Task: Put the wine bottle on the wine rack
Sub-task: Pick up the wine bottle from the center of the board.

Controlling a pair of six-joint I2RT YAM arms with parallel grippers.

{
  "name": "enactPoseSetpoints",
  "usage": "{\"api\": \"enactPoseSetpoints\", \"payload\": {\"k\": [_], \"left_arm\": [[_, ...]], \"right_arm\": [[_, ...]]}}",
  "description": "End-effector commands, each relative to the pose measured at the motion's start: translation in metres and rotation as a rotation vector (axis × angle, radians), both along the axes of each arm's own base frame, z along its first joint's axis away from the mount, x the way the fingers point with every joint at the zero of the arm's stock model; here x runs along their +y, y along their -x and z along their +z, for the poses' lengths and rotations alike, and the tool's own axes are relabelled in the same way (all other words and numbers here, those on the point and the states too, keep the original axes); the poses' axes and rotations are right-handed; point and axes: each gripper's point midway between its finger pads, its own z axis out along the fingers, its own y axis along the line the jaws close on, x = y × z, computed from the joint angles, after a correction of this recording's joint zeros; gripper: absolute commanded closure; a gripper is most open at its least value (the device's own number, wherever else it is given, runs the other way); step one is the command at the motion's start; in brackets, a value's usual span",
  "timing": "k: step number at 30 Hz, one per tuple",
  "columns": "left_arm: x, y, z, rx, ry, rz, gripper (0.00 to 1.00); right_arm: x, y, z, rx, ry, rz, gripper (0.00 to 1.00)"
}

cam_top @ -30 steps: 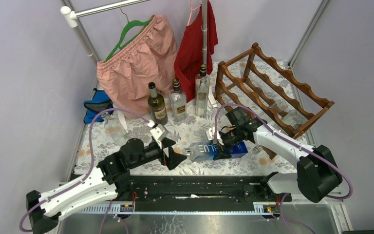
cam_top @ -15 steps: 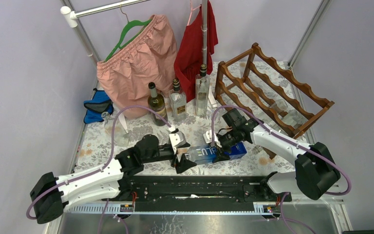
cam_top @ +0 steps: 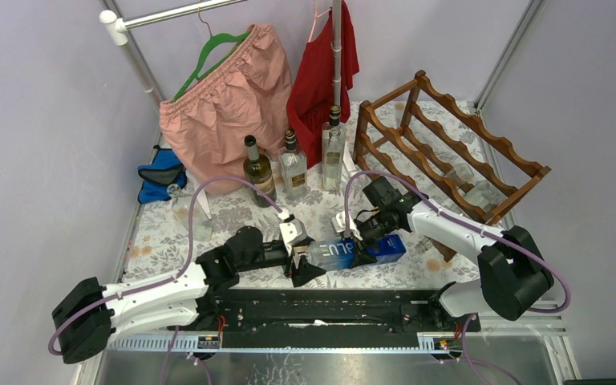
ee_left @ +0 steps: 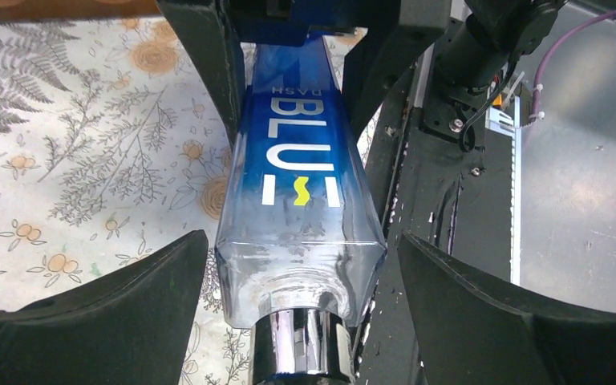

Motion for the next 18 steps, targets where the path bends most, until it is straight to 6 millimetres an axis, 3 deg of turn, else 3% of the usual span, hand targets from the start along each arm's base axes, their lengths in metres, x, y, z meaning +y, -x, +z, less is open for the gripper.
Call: {"api": "enactPoseSetpoints", "payload": {"k": [1, 18], "left_arm": [[-0.006, -0.005, 0.001, -0.027, 0.018, 0.011, 0.07], [-0.010, 0.003, -0.021, 0.040, -0.031, -0.034, 0.25]], "right_arm": [[0.017, 0.003, 0.026, 0.055, -0.080, 0.025, 1.00], [0.017, 0.004, 0.018, 0.076, -0.043, 0.024, 1.00]]}}
